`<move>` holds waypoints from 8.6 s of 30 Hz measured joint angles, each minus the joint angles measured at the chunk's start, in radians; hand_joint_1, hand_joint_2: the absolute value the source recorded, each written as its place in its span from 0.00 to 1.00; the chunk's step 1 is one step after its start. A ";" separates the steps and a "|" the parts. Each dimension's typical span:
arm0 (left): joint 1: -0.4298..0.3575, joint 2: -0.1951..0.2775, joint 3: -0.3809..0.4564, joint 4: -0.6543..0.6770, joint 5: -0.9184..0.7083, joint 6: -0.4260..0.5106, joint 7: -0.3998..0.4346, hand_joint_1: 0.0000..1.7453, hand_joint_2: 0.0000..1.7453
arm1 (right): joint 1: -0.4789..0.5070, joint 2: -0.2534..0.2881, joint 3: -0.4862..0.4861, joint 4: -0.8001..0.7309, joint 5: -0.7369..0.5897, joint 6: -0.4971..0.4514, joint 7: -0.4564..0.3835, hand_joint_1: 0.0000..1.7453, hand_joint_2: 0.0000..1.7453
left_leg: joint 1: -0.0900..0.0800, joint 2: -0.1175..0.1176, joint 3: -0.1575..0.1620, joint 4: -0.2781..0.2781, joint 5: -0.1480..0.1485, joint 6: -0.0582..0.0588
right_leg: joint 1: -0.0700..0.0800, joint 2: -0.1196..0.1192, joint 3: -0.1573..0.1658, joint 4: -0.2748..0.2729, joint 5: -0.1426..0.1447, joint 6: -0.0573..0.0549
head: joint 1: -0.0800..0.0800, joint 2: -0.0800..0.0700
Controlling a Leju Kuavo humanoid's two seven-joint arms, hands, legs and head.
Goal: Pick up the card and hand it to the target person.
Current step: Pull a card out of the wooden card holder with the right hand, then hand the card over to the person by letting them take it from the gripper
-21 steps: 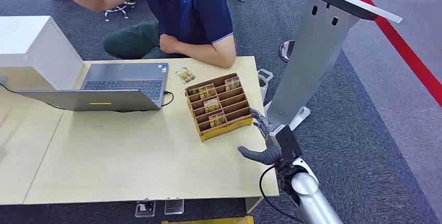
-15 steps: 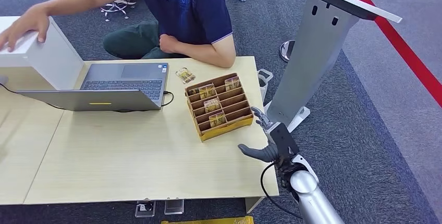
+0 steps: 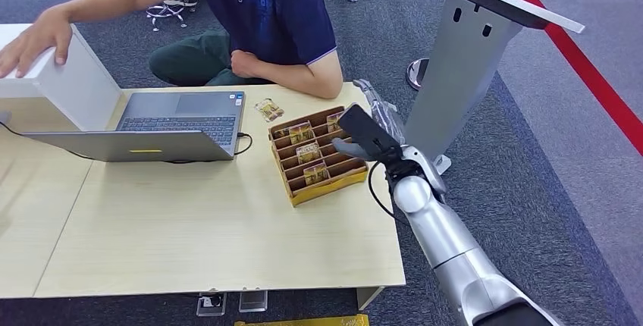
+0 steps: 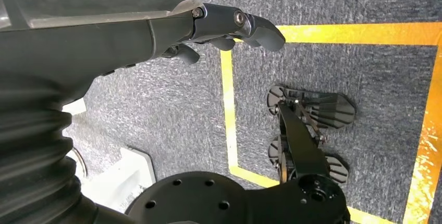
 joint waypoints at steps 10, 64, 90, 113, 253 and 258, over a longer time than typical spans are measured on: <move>0.001 0.001 0.000 0.000 0.003 0.000 -0.001 0.00 1.00 | 0.010 -0.009 -0.007 -0.010 -0.023 0.022 -0.014 0.00 1.00 | 0.000 0.000 0.000 0.000 0.000 0.000 | 0.000 0.000 0.000 0.000 0.000 0.000 | 0.000 0.000; 0.009 0.006 0.000 0.000 0.010 0.000 -0.010 0.00 1.00 | 0.066 -0.045 -0.040 -0.053 -0.102 0.091 -0.060 0.00 1.00 | 0.000 -0.001 0.000 0.000 0.000 0.000 | 0.000 -0.001 0.000 0.000 0.000 0.000 | 0.001 0.000; 0.013 0.009 0.000 0.000 0.013 0.000 -0.013 0.00 1.00 | 0.088 -0.060 -0.052 -0.075 -0.129 0.110 -0.069 0.00 1.00 | 0.000 0.000 0.000 0.000 0.000 0.000 | 0.000 0.000 0.000 0.000 0.000 0.000 | 0.001 0.000; 0.015 0.010 0.001 0.000 0.018 0.001 -0.017 0.00 1.00 | 0.108 -0.075 -0.062 -0.095 -0.147 0.130 -0.074 0.00 1.00 | 0.000 0.000 0.000 0.000 0.000 0.000 | 0.000 0.000 0.000 0.000 0.000 0.000 | 0.000 0.000; 0.032 0.020 0.023 0.000 0.077 0.027 -0.028 0.00 1.00 | 0.473 -0.203 -0.112 -0.428 -0.314 0.264 -0.102 0.00 1.00 | 0.000 0.000 0.000 0.000 0.000 0.000 | 0.000 0.000 0.000 0.000 0.000 0.000 | 0.000 0.000; 0.033 0.020 0.036 0.000 0.086 0.038 -0.018 0.00 1.00 | 0.611 -0.212 -0.115 -0.531 -0.294 0.245 -0.088 0.00 1.00 | 0.000 -0.001 -0.001 -0.001 -0.001 0.000 | 0.000 -0.001 0.000 0.000 -0.001 0.001 | 0.000 0.000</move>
